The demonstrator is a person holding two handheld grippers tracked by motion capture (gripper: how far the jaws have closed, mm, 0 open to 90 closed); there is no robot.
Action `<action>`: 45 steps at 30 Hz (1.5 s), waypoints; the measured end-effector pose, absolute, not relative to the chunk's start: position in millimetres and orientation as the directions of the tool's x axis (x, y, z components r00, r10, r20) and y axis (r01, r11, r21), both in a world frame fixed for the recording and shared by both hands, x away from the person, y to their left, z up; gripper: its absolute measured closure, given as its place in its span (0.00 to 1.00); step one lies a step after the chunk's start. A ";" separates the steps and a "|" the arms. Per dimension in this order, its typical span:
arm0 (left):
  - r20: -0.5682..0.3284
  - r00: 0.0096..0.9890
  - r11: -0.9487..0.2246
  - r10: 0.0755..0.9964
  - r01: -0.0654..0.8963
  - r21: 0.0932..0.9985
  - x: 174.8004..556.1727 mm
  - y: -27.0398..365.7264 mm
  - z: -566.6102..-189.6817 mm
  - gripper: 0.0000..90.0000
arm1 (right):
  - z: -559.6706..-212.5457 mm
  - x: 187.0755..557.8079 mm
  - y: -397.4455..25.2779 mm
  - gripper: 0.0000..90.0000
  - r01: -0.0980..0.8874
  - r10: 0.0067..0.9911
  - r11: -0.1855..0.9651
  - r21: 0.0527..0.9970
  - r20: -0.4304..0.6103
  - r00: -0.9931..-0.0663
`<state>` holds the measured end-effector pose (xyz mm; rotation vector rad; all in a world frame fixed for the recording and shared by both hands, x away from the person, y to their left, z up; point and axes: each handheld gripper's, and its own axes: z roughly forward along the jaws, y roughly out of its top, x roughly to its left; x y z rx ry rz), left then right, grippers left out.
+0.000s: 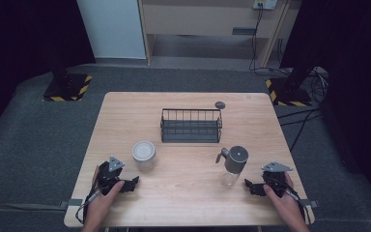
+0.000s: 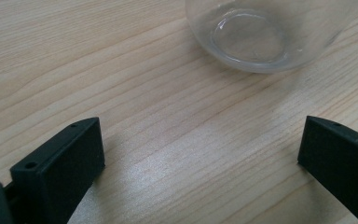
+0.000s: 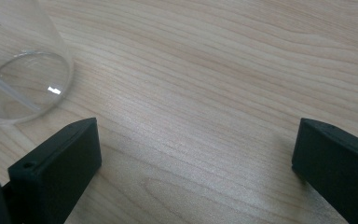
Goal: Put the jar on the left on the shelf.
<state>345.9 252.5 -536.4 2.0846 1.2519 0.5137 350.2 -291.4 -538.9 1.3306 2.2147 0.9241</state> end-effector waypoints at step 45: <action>0.035 0.505 -0.368 0.862 0.578 0.728 338.7 242.3 -528.1 0.01 | -539.1 349.6 -291.4 0.01 0.623 0.882 0.329 0.710 0.003 -0.470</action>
